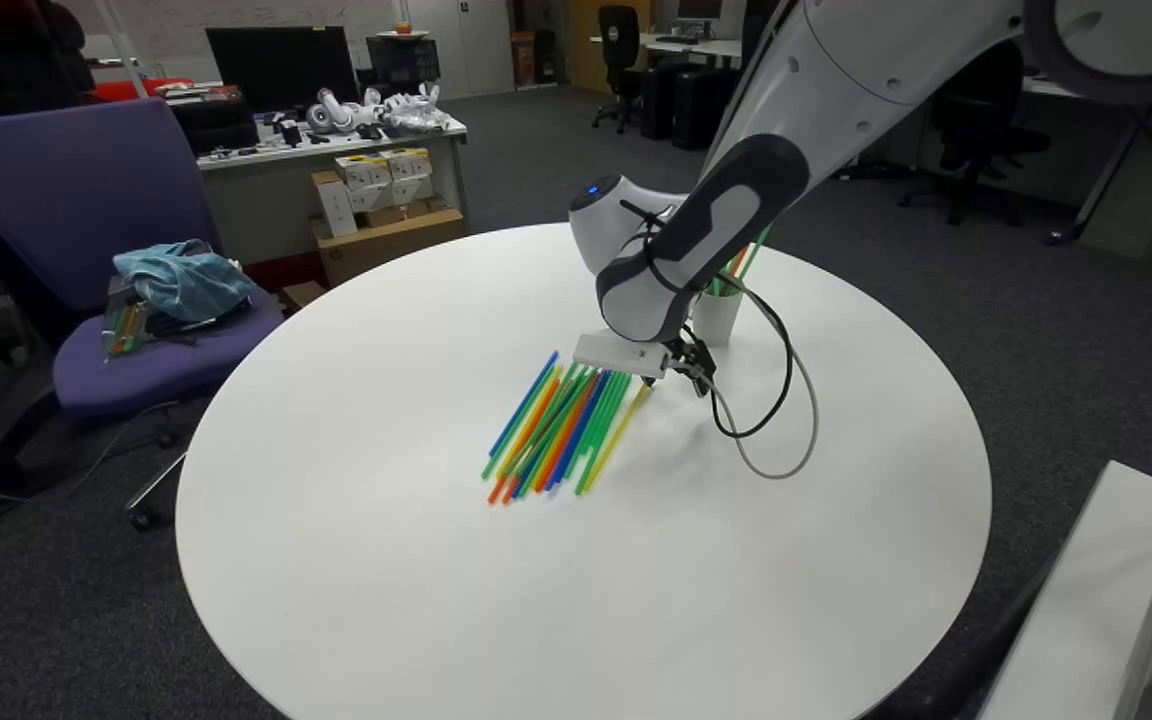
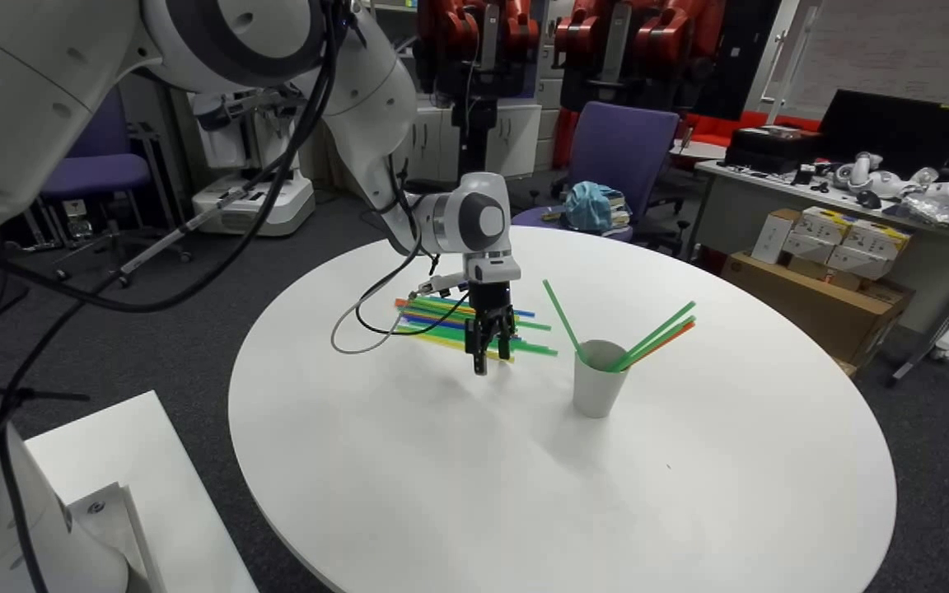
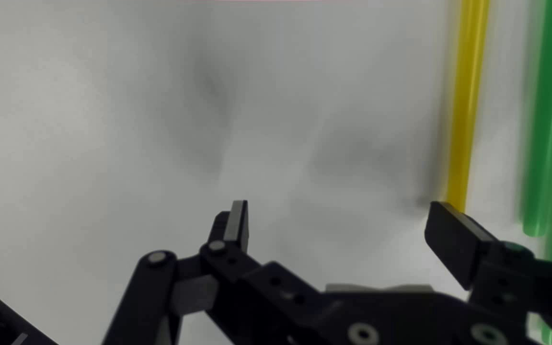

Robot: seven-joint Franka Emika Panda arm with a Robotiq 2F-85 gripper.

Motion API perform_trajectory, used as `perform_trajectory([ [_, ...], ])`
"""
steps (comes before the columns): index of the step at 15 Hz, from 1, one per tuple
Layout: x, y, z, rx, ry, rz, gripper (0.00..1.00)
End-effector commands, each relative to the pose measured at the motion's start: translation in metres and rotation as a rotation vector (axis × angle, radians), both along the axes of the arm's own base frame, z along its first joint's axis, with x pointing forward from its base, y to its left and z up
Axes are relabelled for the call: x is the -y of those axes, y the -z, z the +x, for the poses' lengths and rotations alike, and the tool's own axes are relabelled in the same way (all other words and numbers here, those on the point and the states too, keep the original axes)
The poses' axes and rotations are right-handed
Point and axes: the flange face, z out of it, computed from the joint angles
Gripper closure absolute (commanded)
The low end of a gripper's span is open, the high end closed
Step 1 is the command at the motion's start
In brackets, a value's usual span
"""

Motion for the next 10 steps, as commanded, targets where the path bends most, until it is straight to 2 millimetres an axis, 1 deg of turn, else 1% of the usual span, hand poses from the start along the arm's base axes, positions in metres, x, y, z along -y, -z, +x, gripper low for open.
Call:
perform_trajectory([
  [1,-0.0056,-0.0123,0.0047,0.04,-0.012,-0.016,0.0],
  [5,-0.0121,-0.0126,0.0058,0.051,-0.025,-0.013,0.0],
  [10,-0.008,-0.0103,0.0108,0.067,0.01,-0.025,0.0],
])
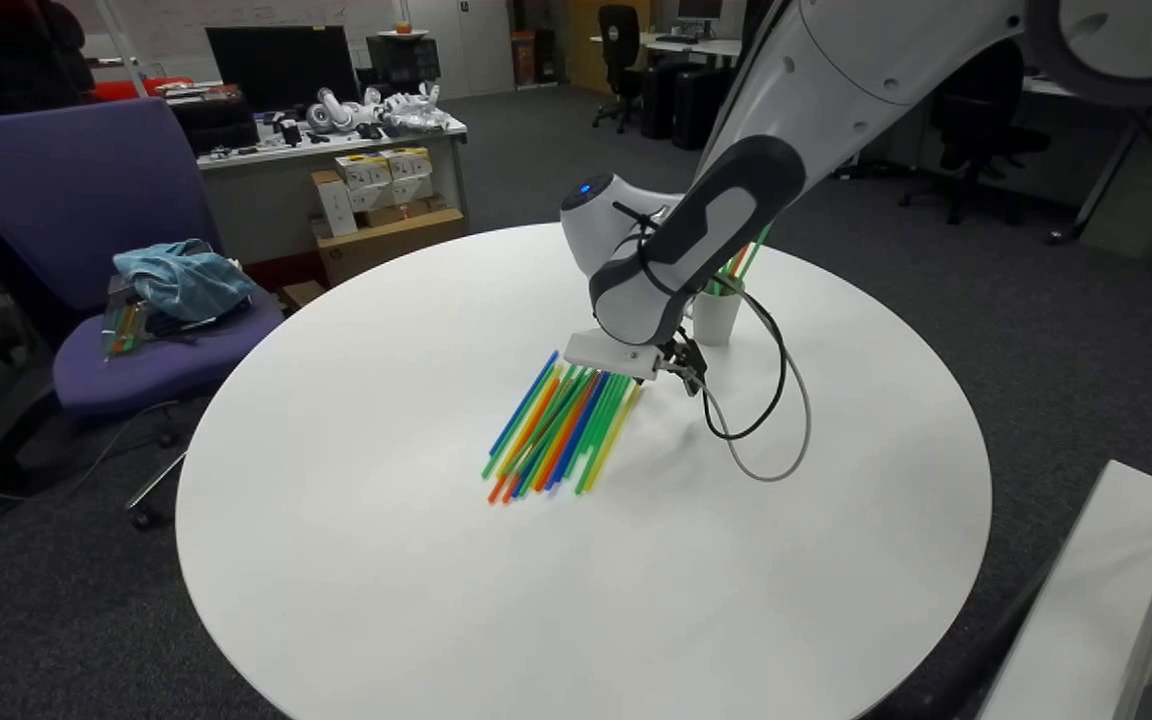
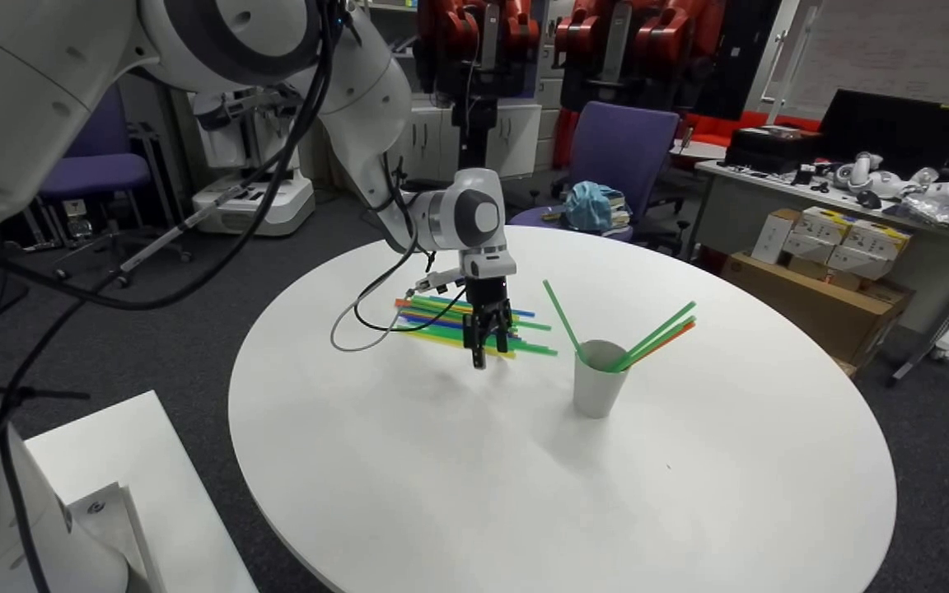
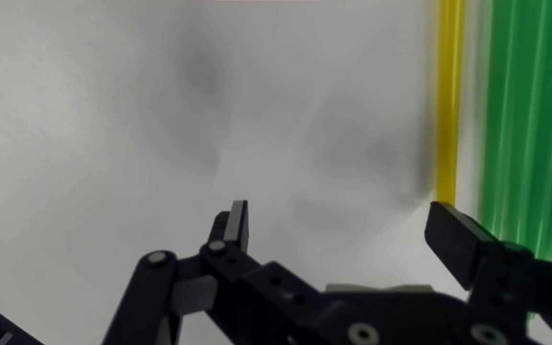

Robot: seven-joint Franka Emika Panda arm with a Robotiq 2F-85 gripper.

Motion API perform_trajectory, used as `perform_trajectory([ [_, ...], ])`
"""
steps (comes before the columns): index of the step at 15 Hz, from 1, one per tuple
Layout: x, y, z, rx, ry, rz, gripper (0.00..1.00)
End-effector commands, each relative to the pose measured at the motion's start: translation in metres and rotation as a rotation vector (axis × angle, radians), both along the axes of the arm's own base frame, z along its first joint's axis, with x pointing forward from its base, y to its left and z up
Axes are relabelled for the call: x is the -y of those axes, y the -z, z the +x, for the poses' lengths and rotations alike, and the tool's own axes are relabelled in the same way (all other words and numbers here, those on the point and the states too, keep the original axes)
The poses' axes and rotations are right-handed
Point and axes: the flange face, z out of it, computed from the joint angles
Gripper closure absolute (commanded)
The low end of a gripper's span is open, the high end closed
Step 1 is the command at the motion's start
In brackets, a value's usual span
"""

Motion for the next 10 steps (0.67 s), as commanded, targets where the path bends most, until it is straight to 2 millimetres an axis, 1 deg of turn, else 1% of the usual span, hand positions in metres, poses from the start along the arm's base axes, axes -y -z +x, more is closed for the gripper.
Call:
perform_trajectory([
  [1,0.006,-0.006,0.008,0.042,0.039,-0.024,0.0],
  [6,0.011,0.0,0.013,0.052,0.075,-0.034,0.0],
  [10,0.008,0.004,0.019,0.085,0.052,-0.03,0.0],
])
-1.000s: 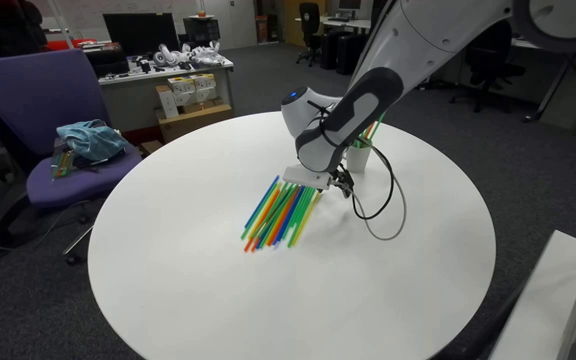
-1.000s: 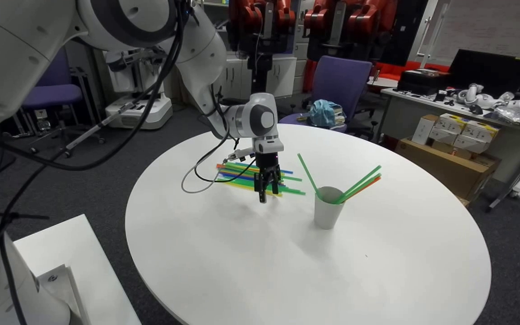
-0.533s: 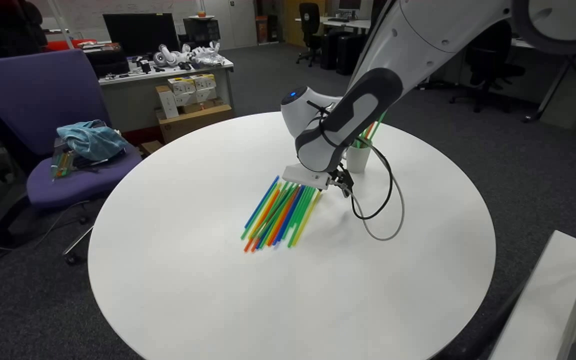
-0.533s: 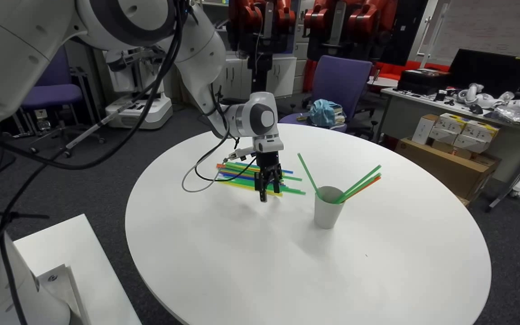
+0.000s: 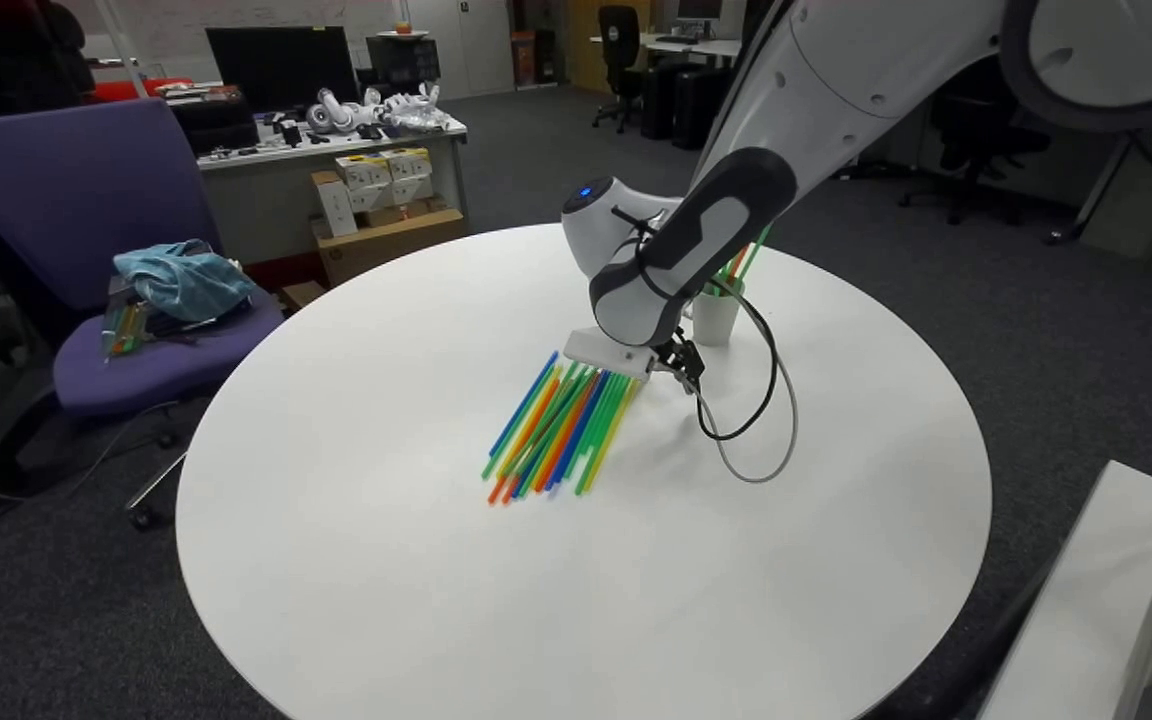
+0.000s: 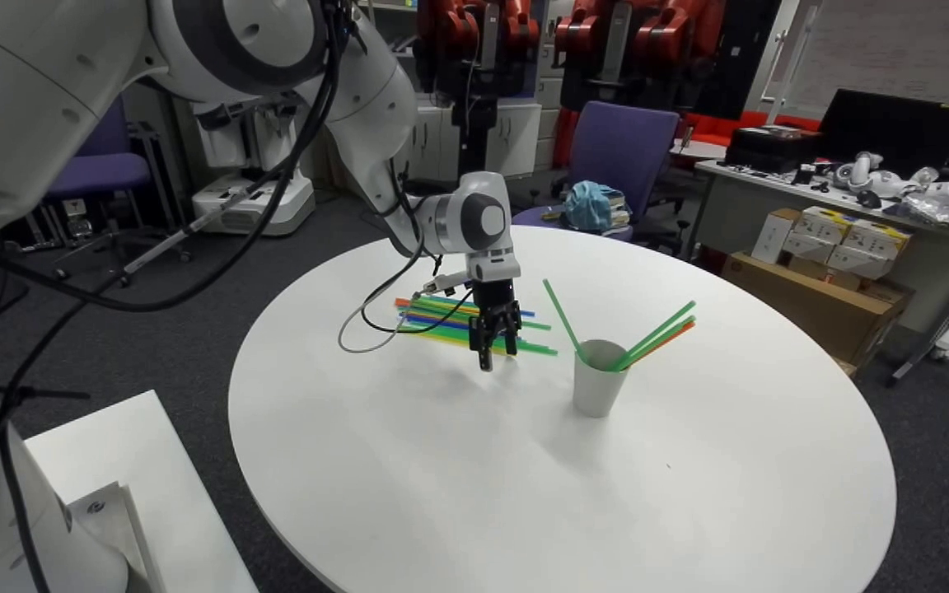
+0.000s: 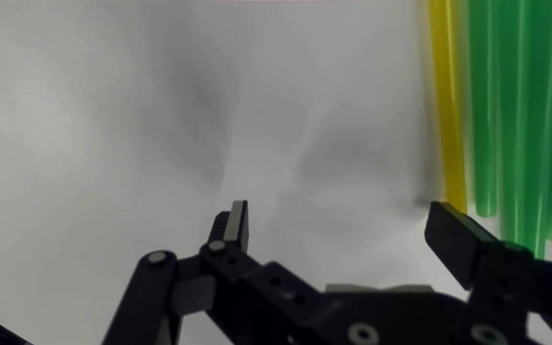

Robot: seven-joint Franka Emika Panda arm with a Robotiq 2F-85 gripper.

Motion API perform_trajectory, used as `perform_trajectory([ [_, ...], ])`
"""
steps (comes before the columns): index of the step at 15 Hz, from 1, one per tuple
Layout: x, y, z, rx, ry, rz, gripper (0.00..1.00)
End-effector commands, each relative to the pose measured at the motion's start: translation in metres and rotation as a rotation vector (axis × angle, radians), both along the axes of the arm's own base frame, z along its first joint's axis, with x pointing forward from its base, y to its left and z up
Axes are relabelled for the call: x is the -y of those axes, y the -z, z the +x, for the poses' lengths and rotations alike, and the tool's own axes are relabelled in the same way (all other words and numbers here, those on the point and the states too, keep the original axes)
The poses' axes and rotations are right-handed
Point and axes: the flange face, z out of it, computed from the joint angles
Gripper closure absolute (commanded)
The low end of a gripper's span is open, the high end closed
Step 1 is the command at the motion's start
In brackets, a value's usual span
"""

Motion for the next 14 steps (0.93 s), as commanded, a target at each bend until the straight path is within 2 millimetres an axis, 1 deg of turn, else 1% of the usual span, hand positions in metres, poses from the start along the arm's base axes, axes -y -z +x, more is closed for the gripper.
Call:
perform_trajectory([
  [1,-0.002,-0.002,0.01,0.066,-0.019,-0.008,0.0],
  [4,-0.006,-0.006,0.013,0.11,-0.037,-0.006,0.0],
  [6,-0.008,-0.013,0.013,0.133,-0.045,0.0,0.0],
  [9,-0.01,-0.018,0.014,0.154,-0.053,0.008,0.0],
  [14,-0.011,-0.014,0.015,0.137,-0.069,0.016,0.0],
])
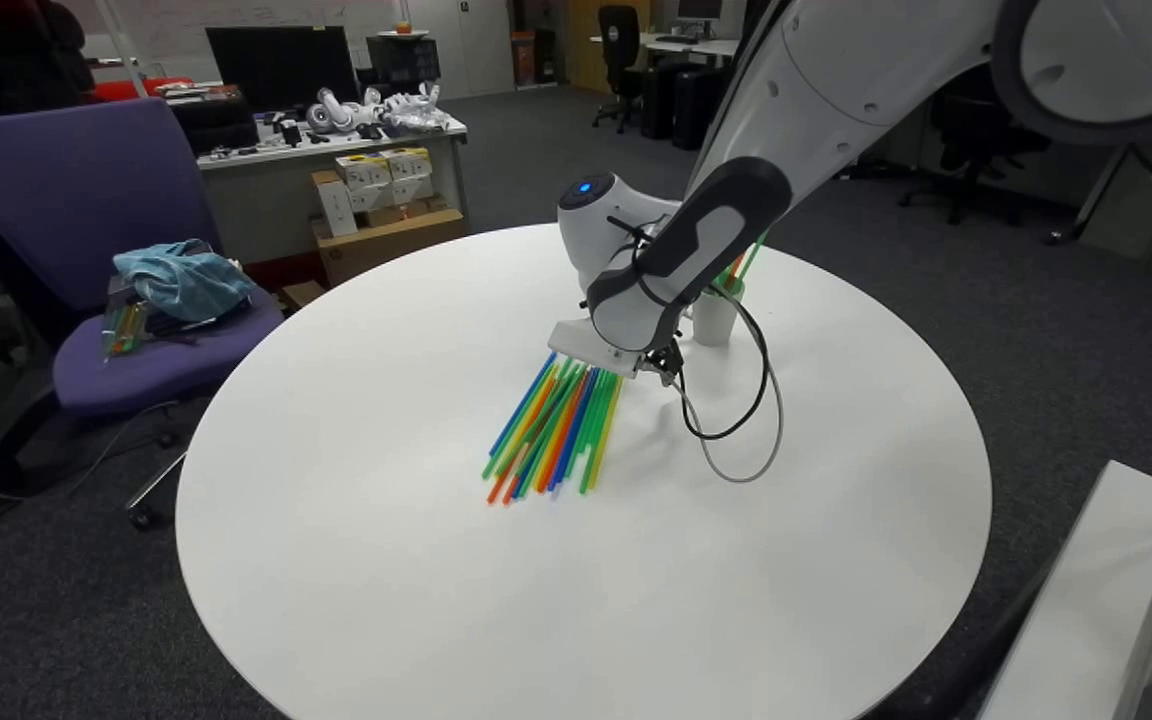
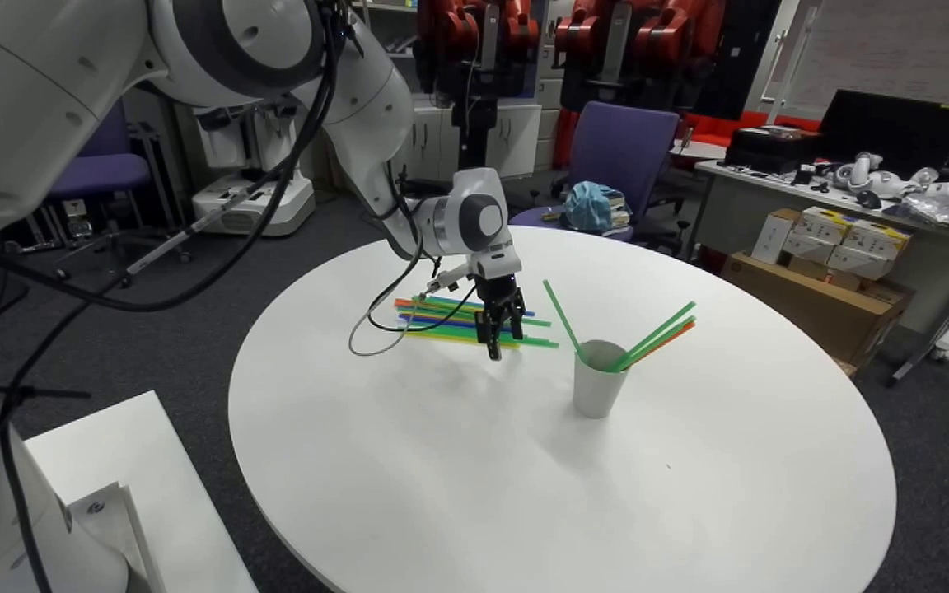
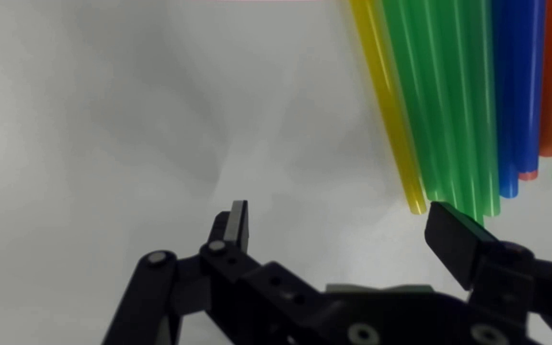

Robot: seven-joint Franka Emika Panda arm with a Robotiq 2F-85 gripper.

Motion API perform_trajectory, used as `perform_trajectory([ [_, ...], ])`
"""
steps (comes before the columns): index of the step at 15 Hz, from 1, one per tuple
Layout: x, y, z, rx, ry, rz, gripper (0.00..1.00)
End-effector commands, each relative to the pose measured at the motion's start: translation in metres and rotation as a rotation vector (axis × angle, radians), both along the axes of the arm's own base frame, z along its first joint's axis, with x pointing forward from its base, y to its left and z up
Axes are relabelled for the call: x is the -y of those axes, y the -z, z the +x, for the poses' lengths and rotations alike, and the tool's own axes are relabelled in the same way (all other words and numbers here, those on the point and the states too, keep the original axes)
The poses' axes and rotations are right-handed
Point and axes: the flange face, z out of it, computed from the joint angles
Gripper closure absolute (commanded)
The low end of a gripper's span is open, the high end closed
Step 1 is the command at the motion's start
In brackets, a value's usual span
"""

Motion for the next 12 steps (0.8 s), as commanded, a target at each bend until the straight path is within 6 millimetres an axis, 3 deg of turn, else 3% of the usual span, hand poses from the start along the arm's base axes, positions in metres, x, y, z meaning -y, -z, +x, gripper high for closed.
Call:
perform_trajectory([
  [1,0.001,-0.005,0.0,0.006,-0.013,-0.001,0.0],
  [12,-0.001,0.009,-0.004,-0.041,-0.039,0.013,0.0],
])
